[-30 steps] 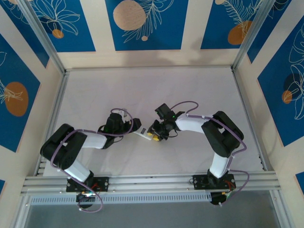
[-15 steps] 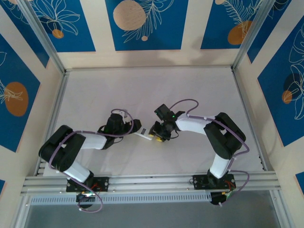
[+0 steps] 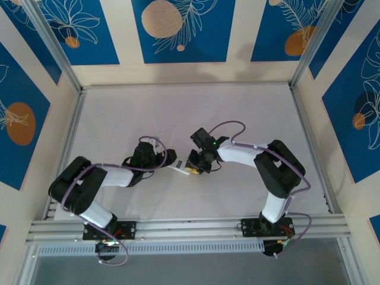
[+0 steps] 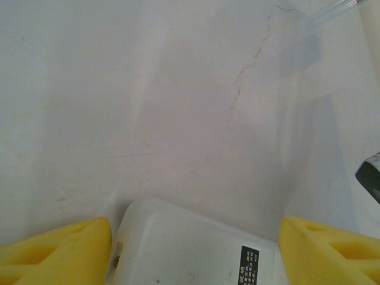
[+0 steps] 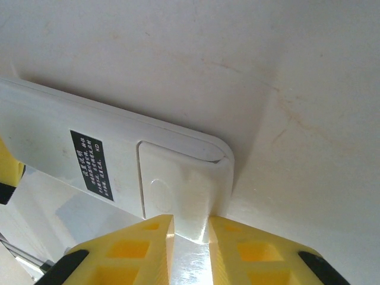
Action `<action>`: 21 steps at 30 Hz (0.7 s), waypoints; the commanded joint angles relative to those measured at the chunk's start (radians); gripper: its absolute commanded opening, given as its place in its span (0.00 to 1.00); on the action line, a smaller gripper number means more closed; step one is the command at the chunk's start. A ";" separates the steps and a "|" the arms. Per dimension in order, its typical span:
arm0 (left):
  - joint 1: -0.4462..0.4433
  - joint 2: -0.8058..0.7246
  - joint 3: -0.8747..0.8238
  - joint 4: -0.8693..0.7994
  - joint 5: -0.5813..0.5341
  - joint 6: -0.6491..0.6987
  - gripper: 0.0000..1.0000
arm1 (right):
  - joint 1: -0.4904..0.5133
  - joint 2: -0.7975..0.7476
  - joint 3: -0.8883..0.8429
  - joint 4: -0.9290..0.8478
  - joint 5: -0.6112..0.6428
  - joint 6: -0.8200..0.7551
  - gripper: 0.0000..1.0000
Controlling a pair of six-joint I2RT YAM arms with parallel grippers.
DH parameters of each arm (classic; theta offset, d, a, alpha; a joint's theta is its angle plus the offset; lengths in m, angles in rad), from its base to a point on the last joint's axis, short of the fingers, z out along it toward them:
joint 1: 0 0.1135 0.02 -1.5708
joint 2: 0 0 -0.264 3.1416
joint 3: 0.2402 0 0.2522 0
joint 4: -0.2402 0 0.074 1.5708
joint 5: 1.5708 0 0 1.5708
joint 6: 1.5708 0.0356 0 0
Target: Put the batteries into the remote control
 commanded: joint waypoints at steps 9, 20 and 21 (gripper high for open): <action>-0.016 0.005 -0.011 -0.099 0.013 0.004 0.74 | 0.011 -0.014 -0.002 -0.048 0.037 -0.007 0.34; -0.015 -0.002 -0.013 -0.109 0.010 0.009 0.74 | 0.011 -0.019 -0.022 -0.035 0.046 0.011 0.33; -0.015 -0.002 -0.013 -0.110 0.008 0.009 0.74 | 0.015 -0.030 -0.024 -0.032 0.046 0.007 0.33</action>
